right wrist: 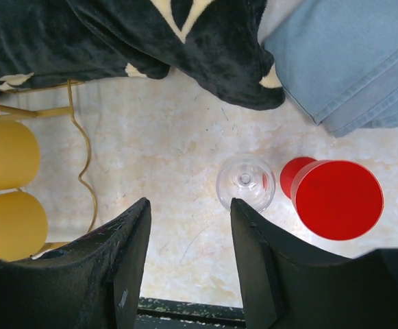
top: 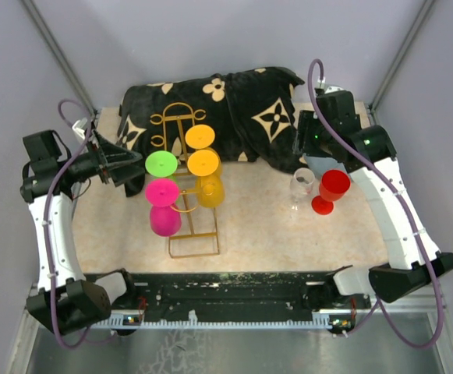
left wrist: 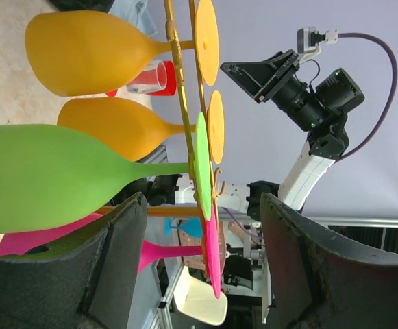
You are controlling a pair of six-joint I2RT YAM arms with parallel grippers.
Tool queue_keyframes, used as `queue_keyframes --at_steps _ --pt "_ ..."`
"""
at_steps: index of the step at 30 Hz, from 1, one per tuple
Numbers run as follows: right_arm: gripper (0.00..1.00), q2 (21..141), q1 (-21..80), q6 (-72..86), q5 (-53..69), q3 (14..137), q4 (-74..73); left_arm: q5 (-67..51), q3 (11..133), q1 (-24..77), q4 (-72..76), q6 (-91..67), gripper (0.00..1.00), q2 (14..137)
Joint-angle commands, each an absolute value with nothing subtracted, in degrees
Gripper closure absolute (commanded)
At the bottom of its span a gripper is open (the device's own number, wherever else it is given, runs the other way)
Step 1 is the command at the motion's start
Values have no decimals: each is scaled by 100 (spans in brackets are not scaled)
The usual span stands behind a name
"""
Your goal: Take the wine glass off the wine glass rack
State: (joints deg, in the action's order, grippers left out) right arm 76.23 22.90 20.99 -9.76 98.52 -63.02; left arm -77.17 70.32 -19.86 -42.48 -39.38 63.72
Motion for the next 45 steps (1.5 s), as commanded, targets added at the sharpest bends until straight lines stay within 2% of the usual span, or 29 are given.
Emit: queue_keyframes --at_steps 1,5,13,16,20,33,35,40,45 --pt "50 7471 2337 2030 -984 9896 -6071 -7755 6982 -1767 -4069 -3957 27 6284" --pt "49 7454 2338 2039 -984 9886 -6060 -7632 7047 -1579 -3907 -4039 29 6339" --pt "40 7453 2338 2048 -997 9872 -6062 -7581 7055 -1425 -3809 -4053 38 6401" --pt "35 7448 2338 2039 -997 9854 -6073 -7570 7052 -1424 -3807 -4052 47 6407" --pt "33 7455 2338 2023 -986 9852 -6071 -7560 7074 -1424 -3809 -4053 58 6407" --pt "33 7473 2338 2013 -964 9844 -6064 -7589 7132 -1342 -3925 -3920 62 6458" --pt "33 7462 2338 2013 -969 9839 -6070 -7578 7149 -1323 -3927 -3920 64 6475" --pt "29 7436 2338 2008 -988 9788 -6088 -7545 7150 -1311 -3969 -3872 77 6487" --pt "28 7419 2338 2013 -956 9720 -6065 -7525 7171 -1302 -4014 -3841 78 6470"
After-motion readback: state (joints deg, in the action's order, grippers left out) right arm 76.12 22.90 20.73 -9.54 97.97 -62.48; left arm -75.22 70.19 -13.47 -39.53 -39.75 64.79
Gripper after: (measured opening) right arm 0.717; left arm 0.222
